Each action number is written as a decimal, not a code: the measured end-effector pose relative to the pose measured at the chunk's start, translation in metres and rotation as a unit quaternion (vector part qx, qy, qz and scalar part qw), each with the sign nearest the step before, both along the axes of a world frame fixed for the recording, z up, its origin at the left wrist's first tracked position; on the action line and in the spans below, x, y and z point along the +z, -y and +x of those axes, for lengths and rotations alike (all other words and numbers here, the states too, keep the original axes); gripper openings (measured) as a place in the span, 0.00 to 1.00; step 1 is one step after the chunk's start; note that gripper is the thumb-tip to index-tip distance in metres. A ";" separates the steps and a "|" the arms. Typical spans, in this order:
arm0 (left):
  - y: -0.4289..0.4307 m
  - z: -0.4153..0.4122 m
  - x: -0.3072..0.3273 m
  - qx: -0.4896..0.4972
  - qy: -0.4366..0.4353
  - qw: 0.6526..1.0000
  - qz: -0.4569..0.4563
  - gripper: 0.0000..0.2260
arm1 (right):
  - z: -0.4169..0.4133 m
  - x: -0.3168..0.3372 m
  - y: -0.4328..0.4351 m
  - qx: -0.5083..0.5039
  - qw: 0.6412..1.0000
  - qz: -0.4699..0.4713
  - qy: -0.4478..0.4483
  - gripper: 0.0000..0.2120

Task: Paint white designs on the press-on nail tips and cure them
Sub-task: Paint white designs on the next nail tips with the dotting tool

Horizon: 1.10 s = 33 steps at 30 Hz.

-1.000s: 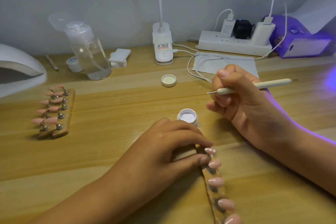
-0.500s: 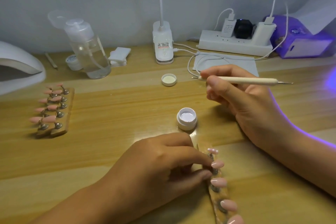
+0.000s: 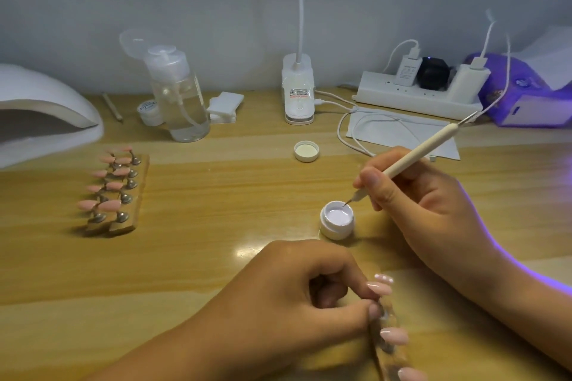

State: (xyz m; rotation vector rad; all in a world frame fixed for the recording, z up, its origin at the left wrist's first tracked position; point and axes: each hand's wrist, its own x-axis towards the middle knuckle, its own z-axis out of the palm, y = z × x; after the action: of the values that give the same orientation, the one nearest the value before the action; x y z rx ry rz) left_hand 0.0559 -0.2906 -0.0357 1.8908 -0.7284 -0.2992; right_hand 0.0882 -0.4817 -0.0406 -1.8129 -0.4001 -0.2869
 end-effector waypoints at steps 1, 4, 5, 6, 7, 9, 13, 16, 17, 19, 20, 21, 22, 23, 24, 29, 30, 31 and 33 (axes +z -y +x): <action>-0.001 0.001 0.001 0.008 -0.034 0.999 -0.026 0.05 | 0.000 0.000 0.000 0.002 1.000 -0.003 0.003 0.09; -0.003 0.005 0.002 0.061 -0.111 0.983 -0.133 0.05 | 0.000 0.000 -0.001 0.025 0.999 -0.019 0.027 0.09; -0.002 0.007 0.003 0.079 -0.130 0.973 -0.175 0.04 | 0.000 0.000 -0.001 0.033 0.998 -0.031 0.036 0.09; -0.001 0.009 0.004 0.096 -0.152 0.960 -0.216 0.04 | 0.000 0.000 -0.001 0.040 0.997 -0.043 0.042 0.10; -0.001 0.011 0.004 0.112 -0.176 0.945 -0.251 0.04 | 0.000 0.001 -0.002 0.044 0.997 -0.053 0.045 0.10; -0.002 0.013 0.005 0.134 -0.211 0.923 -0.294 0.04 | 0.000 0.001 -0.002 0.047 0.996 -0.067 0.047 0.09; -0.003 0.016 0.003 0.147 -0.218 0.916 -0.302 0.04 | 0.002 0.001 -0.003 0.053 0.995 -0.078 0.032 0.10; -0.002 0.017 0.000 0.151 -0.219 0.914 -0.306 0.06 | 0.001 0.000 -0.002 0.060 0.994 -0.082 0.025 0.11; -0.002 0.018 0.000 0.152 -0.219 0.914 -0.307 0.06 | 0.001 0.001 -0.002 0.063 0.994 -0.084 0.023 0.11; -0.002 0.018 -0.001 0.153 -0.214 0.915 -0.306 0.08 | 0.000 0.000 -0.002 0.063 0.994 -0.086 0.021 0.11; -0.002 0.019 -0.001 0.152 -0.211 0.917 -0.304 0.08 | 0.000 0.000 -0.001 0.060 0.994 -0.085 0.021 0.11; -0.001 0.019 -0.002 0.150 -0.209 0.918 -0.302 0.08 | 0.000 0.000 -0.001 0.058 0.995 -0.083 0.021 0.11; -0.001 0.019 -0.002 0.148 -0.208 0.918 -0.302 0.08 | 0.000 0.000 -0.001 0.058 0.995 -0.082 0.020 0.11; -0.001 0.019 -0.002 0.148 -0.207 0.919 -0.301 0.08 | 0.000 0.000 -0.001 0.058 0.995 -0.083 0.018 0.11; -0.001 0.019 -0.002 0.150 -0.206 0.919 -0.300 0.08 | -0.001 -0.001 -0.001 0.059 0.995 -0.085 0.016 0.11; -0.002 0.020 -0.003 0.155 -0.205 0.919 -0.298 0.08 | 0.001 -0.001 -0.001 0.066 0.993 -0.093 0.007 0.12; -0.002 0.020 -0.003 0.155 -0.205 0.920 -0.296 0.08 | 0.001 -0.001 -0.001 0.068 0.993 -0.094 0.006 0.12; -0.002 0.020 -0.003 0.154 -0.205 0.921 -0.295 0.08 | 0.000 -0.001 -0.001 0.070 0.993 -0.092 0.006 0.12; -0.001 0.020 -0.004 0.150 -0.205 0.921 -0.294 0.08 | 0.000 -0.001 -0.001 0.068 0.994 -0.085 0.012 0.11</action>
State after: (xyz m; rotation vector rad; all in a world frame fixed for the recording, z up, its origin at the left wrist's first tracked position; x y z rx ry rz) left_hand 0.0759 -0.2895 -0.0393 1.2775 -0.1972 -0.2342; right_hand 0.0881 -0.4809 -0.0415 -1.9387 -0.5768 -0.1844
